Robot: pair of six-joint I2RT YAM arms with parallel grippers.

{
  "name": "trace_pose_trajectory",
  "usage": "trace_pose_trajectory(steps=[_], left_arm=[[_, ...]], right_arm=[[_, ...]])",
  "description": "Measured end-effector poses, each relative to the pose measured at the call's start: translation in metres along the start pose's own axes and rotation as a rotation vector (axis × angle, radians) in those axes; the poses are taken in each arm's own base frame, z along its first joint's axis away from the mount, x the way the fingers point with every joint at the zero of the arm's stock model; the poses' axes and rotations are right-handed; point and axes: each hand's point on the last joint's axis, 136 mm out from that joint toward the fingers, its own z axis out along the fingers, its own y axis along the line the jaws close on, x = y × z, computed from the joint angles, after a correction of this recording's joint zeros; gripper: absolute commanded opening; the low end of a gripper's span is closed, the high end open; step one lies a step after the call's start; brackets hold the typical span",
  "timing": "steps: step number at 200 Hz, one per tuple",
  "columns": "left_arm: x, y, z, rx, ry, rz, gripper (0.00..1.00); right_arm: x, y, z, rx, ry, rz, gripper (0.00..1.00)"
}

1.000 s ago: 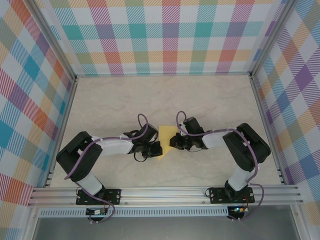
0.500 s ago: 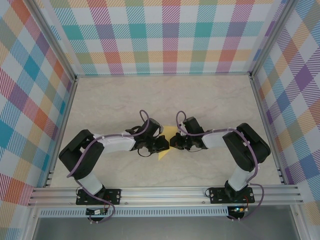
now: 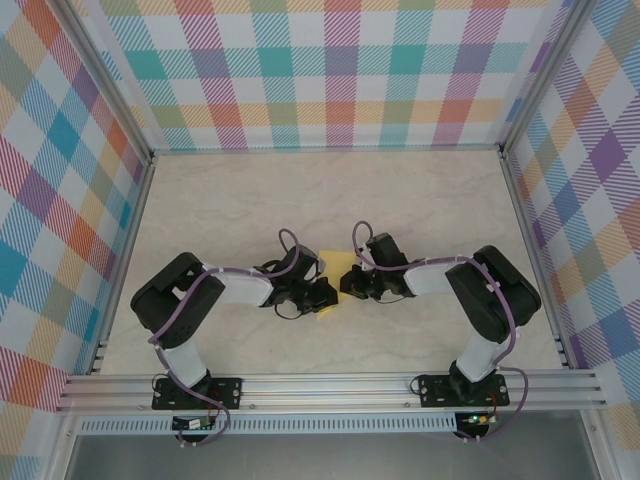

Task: Fold a paper plane with a square sheet of paper (pick it up from the middle)
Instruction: Fourth fold the wing at the center of the table.

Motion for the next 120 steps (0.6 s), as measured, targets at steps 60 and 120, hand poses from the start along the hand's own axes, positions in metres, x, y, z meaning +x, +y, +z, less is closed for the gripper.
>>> trace_pose_trajectory(steps=[60, 120], left_arm=[[0.013, 0.016, -0.017, -0.049, -0.011, 0.002, 0.12], [0.040, 0.040, -0.042, -0.115, 0.009, -0.014, 0.13]], right_arm=[[0.000, 0.000, 0.000, 0.003, 0.002, 0.002, 0.08], [0.000, -0.001, 0.000, 0.008, 0.001, 0.004, 0.09]])
